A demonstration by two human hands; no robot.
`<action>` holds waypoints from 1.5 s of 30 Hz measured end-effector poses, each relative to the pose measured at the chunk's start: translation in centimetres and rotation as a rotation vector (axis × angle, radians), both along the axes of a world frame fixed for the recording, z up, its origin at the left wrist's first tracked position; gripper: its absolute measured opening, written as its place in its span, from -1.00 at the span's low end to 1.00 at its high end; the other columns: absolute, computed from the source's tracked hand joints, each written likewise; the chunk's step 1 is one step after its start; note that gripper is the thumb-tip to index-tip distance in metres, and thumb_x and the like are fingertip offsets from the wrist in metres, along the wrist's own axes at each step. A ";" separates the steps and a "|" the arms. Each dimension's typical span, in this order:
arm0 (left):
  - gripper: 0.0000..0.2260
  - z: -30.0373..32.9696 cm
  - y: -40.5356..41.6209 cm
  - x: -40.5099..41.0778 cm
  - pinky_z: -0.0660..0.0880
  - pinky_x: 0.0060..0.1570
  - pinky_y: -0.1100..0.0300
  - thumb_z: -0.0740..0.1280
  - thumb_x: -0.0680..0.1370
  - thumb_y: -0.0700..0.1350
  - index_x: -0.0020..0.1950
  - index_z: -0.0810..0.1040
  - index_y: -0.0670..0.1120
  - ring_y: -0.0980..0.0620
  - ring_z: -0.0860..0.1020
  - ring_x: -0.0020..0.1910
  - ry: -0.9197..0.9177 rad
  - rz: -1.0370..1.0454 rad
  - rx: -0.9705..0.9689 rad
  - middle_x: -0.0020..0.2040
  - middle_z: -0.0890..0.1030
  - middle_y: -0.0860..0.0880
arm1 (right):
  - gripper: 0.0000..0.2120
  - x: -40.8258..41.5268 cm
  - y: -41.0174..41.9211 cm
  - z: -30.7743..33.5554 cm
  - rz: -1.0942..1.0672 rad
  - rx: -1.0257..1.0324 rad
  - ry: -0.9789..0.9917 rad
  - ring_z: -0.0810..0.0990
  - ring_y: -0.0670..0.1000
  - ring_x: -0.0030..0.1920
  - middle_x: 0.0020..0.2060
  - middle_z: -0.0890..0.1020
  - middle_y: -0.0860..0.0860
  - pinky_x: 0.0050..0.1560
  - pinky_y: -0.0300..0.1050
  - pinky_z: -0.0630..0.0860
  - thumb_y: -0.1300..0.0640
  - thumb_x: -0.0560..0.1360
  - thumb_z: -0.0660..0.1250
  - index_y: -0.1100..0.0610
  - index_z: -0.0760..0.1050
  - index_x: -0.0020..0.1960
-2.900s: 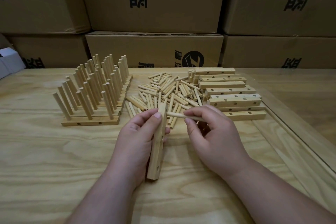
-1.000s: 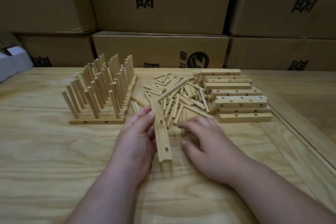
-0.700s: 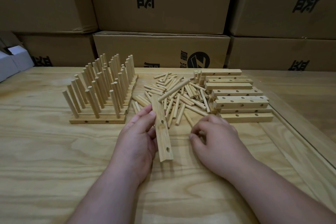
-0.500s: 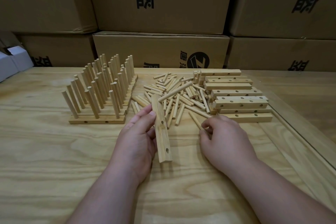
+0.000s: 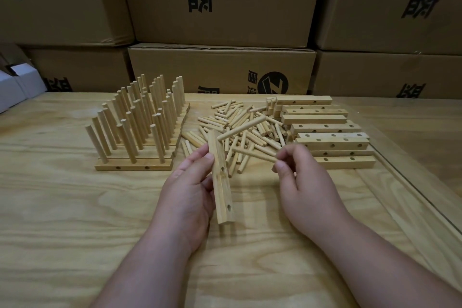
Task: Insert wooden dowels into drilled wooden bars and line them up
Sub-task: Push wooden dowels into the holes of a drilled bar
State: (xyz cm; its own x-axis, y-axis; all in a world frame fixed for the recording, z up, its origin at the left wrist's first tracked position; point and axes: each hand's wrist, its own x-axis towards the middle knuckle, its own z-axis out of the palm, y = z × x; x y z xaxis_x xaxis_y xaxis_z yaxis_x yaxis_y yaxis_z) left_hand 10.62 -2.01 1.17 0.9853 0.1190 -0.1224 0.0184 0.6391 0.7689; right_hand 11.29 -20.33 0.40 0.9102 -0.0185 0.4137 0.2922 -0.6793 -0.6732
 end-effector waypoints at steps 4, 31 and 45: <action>-0.77 0.1 0.1 -0.1 0.61 -0.36 0.17 0.30 0.60 -0.22 0.24 0.59 -0.09 0.02 0.68 -0.27 -0.001 0.011 -0.021 -0.06 0.73 -0.14 | -0.80 -0.5 0.4 0.0 0.180 0.010 -0.010 0.51 -0.16 -0.10 -0.11 0.53 -0.22 -0.17 -0.33 0.42 0.09 0.63 0.23 -0.24 0.35 0.01; -0.86 -0.5 0.2 0.3 0.49 -0.46 0.20 0.36 0.60 -0.13 0.13 0.64 0.02 0.03 0.59 -0.35 0.026 0.107 0.087 -0.09 0.73 -0.09 | -0.86 -0.7 0.4 0.3 0.280 0.089 -0.359 0.60 -0.12 -0.10 -0.15 0.63 -0.19 -0.10 -0.31 0.49 0.21 0.52 0.36 0.06 0.64 0.04; -0.84 -0.8 0.1 0.4 0.49 -0.43 0.18 0.36 0.61 -0.13 0.17 0.65 -0.03 0.03 0.58 -0.37 0.019 0.101 0.125 -0.04 0.74 -0.15 | -0.87 -0.7 0.4 0.5 0.296 0.072 -0.501 0.61 -0.15 -0.08 -0.13 0.65 -0.15 -0.02 -0.26 0.49 0.26 0.51 0.38 0.16 0.66 0.03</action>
State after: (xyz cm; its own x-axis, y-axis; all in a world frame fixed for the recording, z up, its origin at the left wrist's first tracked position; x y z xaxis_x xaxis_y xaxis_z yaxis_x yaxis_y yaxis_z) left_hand 11.05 -1.89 0.39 0.9653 0.2325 -0.1193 -0.0254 0.5378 0.8427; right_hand 10.56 -19.92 0.93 0.5746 0.1628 0.8021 0.7571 -0.4781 -0.4453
